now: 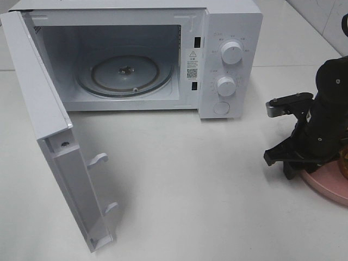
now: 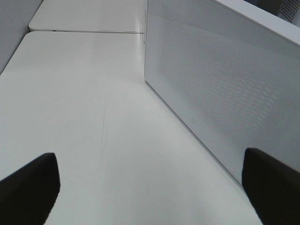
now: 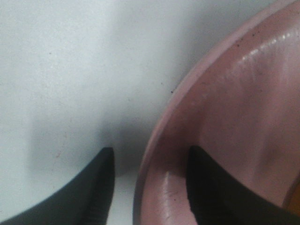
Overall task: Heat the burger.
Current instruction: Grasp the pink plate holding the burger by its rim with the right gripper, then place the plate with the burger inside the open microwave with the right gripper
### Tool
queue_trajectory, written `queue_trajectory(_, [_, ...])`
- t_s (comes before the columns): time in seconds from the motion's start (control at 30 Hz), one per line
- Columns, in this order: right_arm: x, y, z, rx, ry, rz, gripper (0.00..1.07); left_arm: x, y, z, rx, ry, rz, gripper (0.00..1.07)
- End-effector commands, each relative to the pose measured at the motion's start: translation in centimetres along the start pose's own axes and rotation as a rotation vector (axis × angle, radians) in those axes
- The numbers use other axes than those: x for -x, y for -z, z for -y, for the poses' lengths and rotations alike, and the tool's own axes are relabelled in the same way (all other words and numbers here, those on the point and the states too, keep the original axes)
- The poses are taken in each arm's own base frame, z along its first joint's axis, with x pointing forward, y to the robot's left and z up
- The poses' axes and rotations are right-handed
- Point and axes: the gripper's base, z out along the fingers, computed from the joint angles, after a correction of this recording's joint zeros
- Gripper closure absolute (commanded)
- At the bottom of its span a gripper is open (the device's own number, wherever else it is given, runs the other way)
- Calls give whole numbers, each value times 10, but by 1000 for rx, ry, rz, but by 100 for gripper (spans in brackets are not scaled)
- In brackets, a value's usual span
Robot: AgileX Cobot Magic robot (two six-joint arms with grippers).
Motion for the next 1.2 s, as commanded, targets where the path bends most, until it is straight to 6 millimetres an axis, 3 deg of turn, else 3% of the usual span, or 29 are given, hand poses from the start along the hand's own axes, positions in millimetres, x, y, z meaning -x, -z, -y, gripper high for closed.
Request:
queue_trajectory(0.03, [-1, -3, 1, -3, 5, -16, 87, -1, 3, 0, 1, -1, 32, 9])
queue_trajectory(0.07, [-1, -3, 1, -3, 10, -15, 98, -1, 3, 0, 1, -1, 32, 9])
queue_trajectory(0.2, [-1, -3, 1, -3, 10, -15, 107, -1, 3, 0, 1, -1, 32, 9])
queue_trajectory(0.73, [-3, 15, 6, -102, -11, -9, 107, -1, 3, 0, 1, -1, 32, 9])
queue_trajectory(1.2, [-7, 26, -14, -314, 31, 5, 107, -1, 3, 0, 1, -1, 32, 9])
